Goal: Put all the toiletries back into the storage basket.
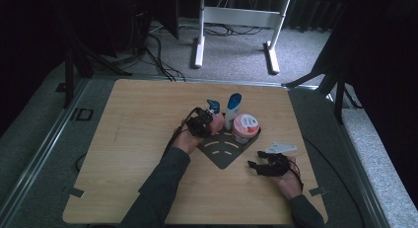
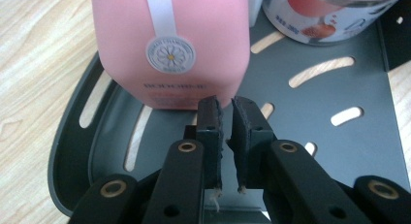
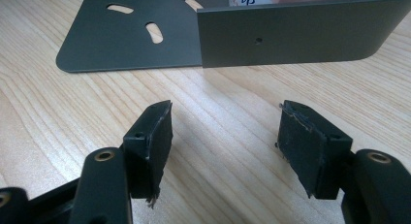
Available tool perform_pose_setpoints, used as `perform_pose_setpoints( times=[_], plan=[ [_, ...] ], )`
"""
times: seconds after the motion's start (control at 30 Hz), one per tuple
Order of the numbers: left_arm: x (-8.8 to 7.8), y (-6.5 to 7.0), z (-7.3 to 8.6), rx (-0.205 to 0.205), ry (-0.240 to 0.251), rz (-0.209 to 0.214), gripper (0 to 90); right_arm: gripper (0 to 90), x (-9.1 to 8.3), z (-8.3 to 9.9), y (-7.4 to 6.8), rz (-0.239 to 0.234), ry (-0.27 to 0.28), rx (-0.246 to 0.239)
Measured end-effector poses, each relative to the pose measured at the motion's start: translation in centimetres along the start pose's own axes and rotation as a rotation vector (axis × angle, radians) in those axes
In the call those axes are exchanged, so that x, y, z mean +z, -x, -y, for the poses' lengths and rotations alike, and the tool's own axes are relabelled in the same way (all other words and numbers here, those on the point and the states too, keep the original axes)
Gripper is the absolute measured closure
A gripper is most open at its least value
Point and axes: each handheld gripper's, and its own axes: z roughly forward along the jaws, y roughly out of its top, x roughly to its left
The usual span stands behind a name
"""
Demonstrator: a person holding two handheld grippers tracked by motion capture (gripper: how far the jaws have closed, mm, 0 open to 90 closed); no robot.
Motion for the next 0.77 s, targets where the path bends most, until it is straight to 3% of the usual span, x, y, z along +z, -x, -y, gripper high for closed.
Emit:
perform_pose_setpoints(
  times=[0.23,0.47,0.77],
  plan=[
    [-0.8,-1.2,1.0,-0.040,0.027,-0.009,77.6,36.8,0.0,0.0,0.0,0.001,0.000,-0.001],
    [-1.8,-2.8,2.5,-0.101,0.053,-0.049,71.5,36.8,0.0,0.0,0.0,0.001,0.000,0.000],
    [-2.0,-4.4,4.8,-0.171,0.056,-0.079,66.5,36.8,0.0,0.0,0.0,0.000,0.000,0.001]
  ],
)
